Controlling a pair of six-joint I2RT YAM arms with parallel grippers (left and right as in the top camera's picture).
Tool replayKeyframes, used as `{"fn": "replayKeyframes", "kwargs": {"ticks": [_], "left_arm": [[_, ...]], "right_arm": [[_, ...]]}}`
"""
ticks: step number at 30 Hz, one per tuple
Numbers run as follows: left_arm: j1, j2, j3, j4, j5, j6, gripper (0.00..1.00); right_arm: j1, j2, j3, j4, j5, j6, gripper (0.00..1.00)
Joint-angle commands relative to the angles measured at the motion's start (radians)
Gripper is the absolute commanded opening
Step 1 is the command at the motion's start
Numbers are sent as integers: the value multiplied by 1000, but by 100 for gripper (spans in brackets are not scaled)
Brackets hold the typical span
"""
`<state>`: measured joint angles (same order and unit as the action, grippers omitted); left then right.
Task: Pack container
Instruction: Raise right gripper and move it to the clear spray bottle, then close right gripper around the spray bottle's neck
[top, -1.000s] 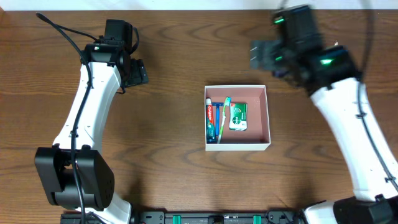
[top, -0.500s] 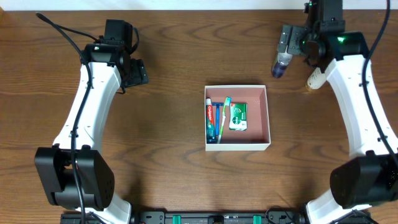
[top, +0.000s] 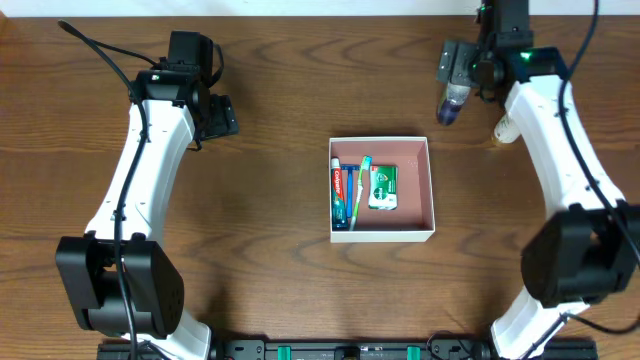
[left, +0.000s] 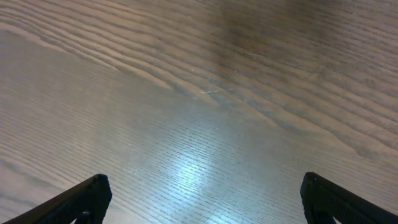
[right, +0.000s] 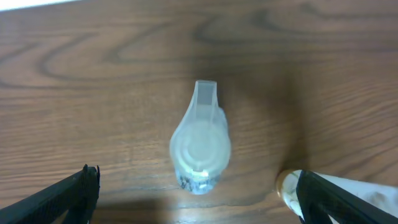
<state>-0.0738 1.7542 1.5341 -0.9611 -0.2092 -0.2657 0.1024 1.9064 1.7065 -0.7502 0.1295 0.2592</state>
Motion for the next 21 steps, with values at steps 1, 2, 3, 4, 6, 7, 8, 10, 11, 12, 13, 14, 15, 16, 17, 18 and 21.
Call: {"fn": "replayKeyframes", "kwargs": {"ticks": [1,2,3,4,6,7,8,10,11,12,13,14,15,16,17,18,21], "left_arm": [[3,-10,19,0,0,-10,98],[3,-10,19,0,0,-10,98],[3,-10,19,0,0,-10,98],[3,-10,19,0,0,-10,98],[3,-10,19,0,0,-10,98],[3,-10,19,0,0,-10,98],[3,-10,19,0,0,-10,98],[3,-10,19,0,0,-10,98],[3,-10,19,0,0,-10,98],[3,-10,19,0,0,-10,98],[3,-10,19,0,0,-10,98],[3,-10,19,0,0,-10,98],[3,-10,19,0,0,-10,98],[3,-10,19,0,0,-10,98],[3,-10,19,0,0,-10,98],[3,-10,19,0,0,-10,98],[3,-10,19,0,0,-10,98]], "right_arm": [[-4,29,-2,15,2,31,99],[-4,38,-2,22,2,38,99],[-4,43,-2,28,1,40,99],[-4,50,-2,34,2,40,99],[-5,60,-2,44,8,40,99],[-6,66,-2,48,15,40,99],[-6,69,-2,51,19,40,99],[-6,76,-2,55,24,40,99],[-6,77,-2,55,24,40,99],[-6,79,-2,56,24,40,98],[-6,79,-2,56,24,40,96],[-6,79,-2,58,24,40,93],[-6,80,-2,58,24,40,89],[-6,81,-2,59,24,40,83],[-6,82,-2,59,24,44,73],[-6,82,-2,59,24,50,67],[-6,82,-2,59,24,63,58]]}}
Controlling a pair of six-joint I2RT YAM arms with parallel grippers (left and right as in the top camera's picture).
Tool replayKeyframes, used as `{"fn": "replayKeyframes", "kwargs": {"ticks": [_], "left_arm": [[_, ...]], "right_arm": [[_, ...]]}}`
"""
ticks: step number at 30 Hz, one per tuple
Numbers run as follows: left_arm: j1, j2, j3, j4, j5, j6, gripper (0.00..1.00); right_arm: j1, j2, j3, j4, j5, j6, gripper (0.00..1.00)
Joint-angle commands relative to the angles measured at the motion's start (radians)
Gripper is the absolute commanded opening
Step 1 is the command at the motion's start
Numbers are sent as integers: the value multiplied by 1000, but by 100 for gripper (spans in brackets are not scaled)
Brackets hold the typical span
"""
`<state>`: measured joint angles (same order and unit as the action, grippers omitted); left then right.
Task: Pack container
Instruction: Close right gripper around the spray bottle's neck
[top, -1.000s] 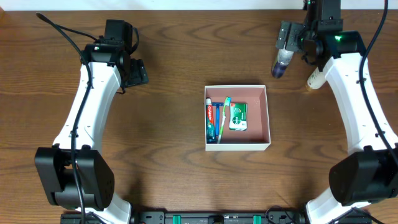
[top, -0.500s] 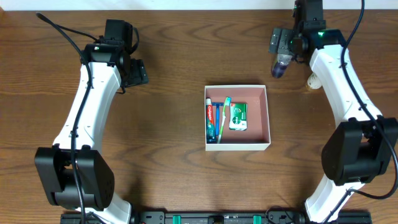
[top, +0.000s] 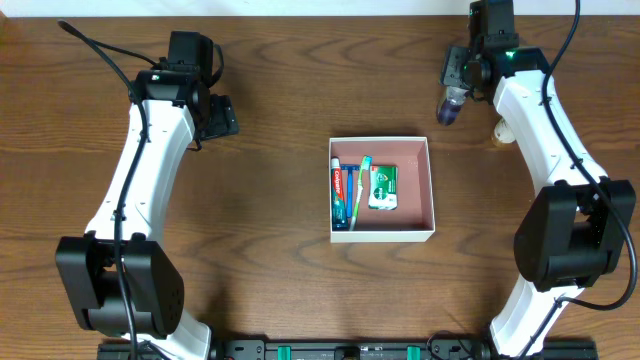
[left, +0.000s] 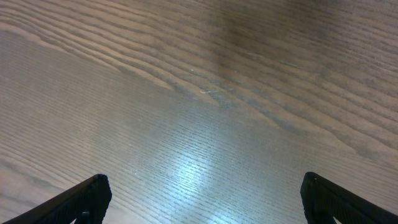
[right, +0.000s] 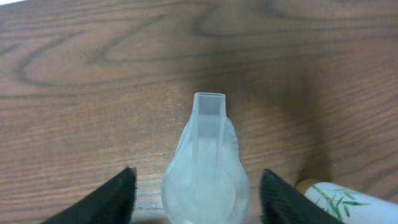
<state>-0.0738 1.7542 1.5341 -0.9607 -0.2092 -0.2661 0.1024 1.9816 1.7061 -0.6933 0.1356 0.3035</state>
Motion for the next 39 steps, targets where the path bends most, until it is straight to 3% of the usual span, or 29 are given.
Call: {"fn": "replayKeyframes", "kwargs": {"ticks": [1,24,39], "left_arm": [[3,-10,19,0,0,-9,98],[3,-10,19,0,0,-9,98],[3,-10,19,0,0,-9,98]], "right_arm": [[-6,7,-2,3,18,19,57],[-14,7,-2,11,37,49,49],[-17,7,-2,17,42,58,36]]}}
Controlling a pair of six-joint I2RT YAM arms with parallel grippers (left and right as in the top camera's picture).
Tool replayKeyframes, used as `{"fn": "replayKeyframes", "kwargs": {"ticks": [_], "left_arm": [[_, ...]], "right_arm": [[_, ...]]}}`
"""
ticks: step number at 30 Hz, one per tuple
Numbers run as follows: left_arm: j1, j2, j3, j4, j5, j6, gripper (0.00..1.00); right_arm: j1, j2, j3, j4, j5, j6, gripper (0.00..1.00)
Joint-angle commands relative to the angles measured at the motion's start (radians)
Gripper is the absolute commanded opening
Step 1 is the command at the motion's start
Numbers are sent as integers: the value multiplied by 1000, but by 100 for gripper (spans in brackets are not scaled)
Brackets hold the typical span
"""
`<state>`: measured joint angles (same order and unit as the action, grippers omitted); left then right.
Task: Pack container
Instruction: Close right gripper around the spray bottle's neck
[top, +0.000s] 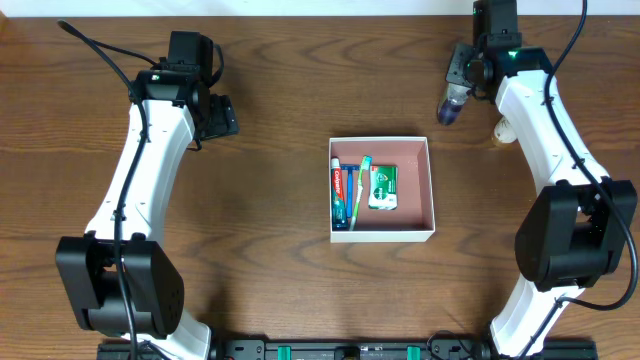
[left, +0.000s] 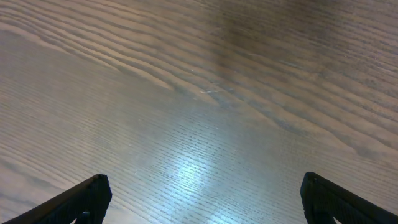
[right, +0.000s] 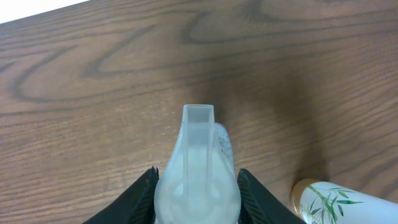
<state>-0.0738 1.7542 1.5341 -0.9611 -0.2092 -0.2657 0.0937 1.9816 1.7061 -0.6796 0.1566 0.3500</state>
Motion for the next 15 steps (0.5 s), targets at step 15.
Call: {"fn": "replayKeyframes", "kwargs": {"ticks": [15], "left_arm": [[3,-10,19,0,0,-10,98]], "right_arm": [[-8,6,2,34,23,11,18]]}}
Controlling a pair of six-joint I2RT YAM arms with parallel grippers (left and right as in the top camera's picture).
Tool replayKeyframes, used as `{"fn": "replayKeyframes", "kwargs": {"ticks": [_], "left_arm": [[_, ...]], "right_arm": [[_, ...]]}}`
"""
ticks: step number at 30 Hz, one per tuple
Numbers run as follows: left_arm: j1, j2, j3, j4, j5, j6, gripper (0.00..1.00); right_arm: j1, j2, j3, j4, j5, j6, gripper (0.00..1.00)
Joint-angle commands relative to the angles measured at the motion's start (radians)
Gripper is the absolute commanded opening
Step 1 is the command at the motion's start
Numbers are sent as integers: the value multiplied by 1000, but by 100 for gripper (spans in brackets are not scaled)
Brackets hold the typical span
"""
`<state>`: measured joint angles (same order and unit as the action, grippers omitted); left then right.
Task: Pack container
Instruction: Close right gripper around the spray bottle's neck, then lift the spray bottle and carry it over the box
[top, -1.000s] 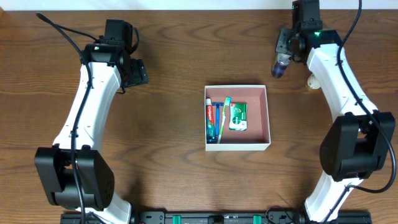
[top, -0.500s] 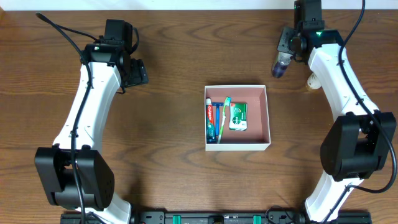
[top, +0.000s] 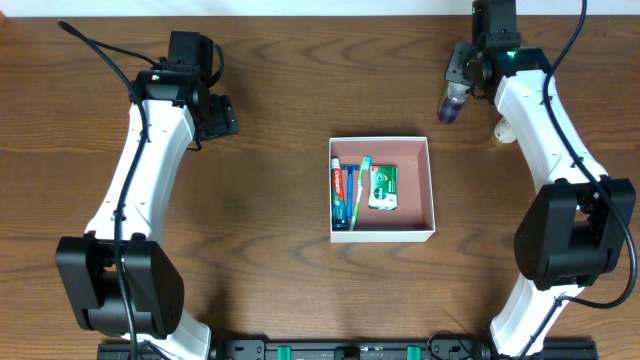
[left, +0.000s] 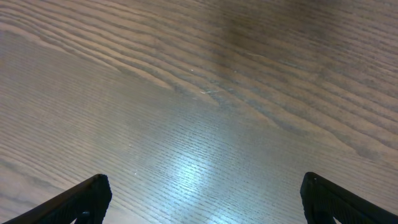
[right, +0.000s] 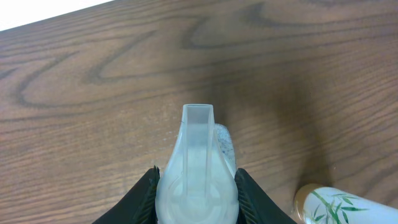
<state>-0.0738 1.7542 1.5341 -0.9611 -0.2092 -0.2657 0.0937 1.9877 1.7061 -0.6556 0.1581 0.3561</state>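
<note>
A small clear spray bottle (right: 196, 171) stands at the back right of the table (top: 280, 290), seen from above as a pale cap over a dark base (top: 452, 101). My right gripper (right: 195, 198) is shut on the spray bottle, both fingers pressed to its sides. The white box with a pink floor (top: 414, 190) sits mid-table and holds a toothpaste tube (top: 339, 194), a teal toothbrush (top: 359, 188) and a green packet (top: 382, 187). My left gripper (left: 202, 202) is open over bare wood at the back left.
A white bottle with a bamboo print (right: 339, 203) lies just right of the spray bottle, also seen as a pale bottle (top: 503, 128) beside the right arm. The table's back edge runs close behind the right gripper.
Almost nothing has changed. My right gripper stays shut on the spray bottle in the same spot, and the left arm has not moved.
My right gripper was open, above the spray bottle with its fingers wide to either side. Then it was lower and narrower round the bottle. By the last moment it was shut on the bottle, and it holds it now. The left gripper stayed open throughout.
</note>
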Motion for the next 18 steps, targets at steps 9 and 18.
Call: {"fn": "replayKeyframes", "kwargs": {"ticks": [9,18], "left_arm": [[3,-10,19,0,0,-10,98],[3,-10,19,0,0,-10,98]], "right_arm": [[-8,-71,71,-71,21,-6,10],[-7,-236,94,-193,-22,-5,6]]}}
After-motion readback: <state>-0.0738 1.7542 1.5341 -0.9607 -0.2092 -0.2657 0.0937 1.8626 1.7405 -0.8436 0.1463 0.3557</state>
